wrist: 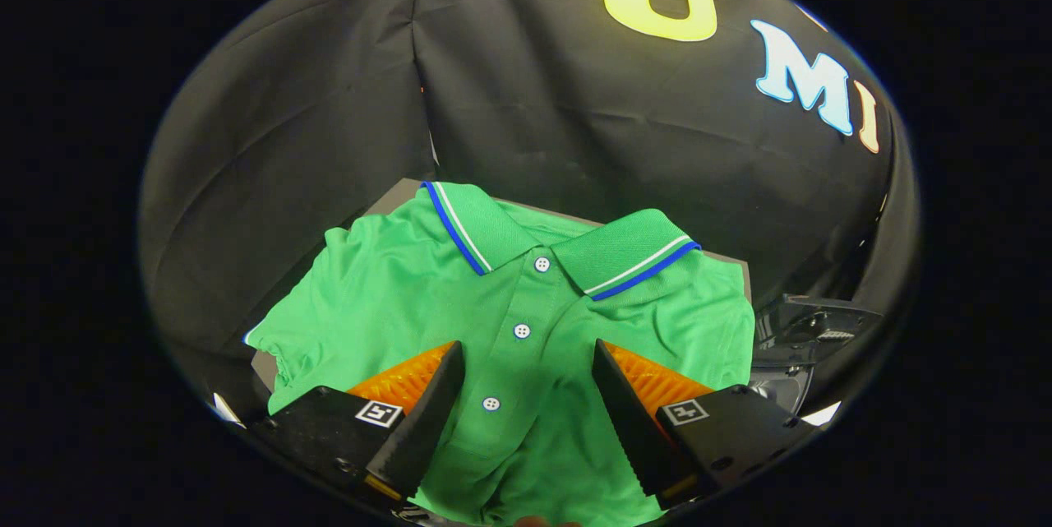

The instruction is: Put the clothes into the washing machine and then close the washing machine lid.

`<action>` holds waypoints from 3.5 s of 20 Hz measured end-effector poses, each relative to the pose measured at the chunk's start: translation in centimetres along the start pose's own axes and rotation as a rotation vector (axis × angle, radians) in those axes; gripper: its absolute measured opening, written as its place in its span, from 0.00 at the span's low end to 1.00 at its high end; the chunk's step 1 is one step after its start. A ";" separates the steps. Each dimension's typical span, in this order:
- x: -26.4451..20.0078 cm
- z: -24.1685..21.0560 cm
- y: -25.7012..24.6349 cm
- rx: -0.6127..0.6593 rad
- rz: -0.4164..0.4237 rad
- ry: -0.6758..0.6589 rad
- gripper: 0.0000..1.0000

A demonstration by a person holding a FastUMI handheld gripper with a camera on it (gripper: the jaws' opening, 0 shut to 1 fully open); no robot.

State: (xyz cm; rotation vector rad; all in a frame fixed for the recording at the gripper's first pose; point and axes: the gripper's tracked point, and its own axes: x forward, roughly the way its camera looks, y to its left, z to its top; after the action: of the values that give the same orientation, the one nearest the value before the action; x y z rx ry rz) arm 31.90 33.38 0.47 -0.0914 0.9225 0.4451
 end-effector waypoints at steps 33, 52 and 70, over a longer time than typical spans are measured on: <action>-4.7 3.8 -0.1 0.040 0.126 -0.248 0.02; -19.8 6.4 -17.0 0.142 -0.022 -0.526 0.01; -23.4 -0.4 -34.1 0.217 -0.185 -0.525 0.01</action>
State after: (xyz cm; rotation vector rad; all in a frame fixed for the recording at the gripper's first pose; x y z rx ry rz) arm 33.41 -5.41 14.80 0.1333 0.4346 0.1779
